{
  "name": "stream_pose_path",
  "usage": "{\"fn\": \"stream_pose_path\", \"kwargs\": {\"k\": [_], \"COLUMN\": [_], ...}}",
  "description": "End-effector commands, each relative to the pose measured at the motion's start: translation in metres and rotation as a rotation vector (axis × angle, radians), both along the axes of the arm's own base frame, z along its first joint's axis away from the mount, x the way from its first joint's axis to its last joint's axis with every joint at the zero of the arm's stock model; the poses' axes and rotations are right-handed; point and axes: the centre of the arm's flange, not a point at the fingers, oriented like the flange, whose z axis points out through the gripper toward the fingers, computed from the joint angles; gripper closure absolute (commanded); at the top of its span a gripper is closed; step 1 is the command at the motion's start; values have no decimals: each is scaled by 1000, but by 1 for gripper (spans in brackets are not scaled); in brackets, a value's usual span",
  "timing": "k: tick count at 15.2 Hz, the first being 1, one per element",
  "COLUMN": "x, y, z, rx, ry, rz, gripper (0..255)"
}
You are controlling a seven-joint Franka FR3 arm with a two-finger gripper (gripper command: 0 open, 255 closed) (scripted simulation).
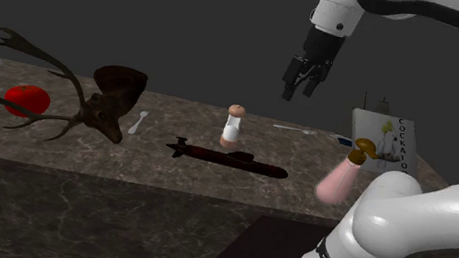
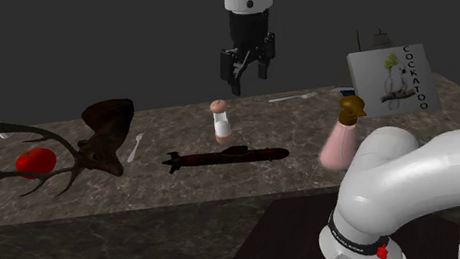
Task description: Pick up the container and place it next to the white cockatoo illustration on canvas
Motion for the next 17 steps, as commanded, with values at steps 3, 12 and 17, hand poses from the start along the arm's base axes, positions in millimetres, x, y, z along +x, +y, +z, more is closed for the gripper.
{"fn": "stream_pose_path", "kwargs": {"k": [3,12,17], "x": [20,109,159], "y": [-9,-51,-75], "z": [-14,-78,-113], "rx": [-3,-18,-27], "ry": [-1,-5,-8], "rz": [1,3,4], "gripper": [0,0,0]}}
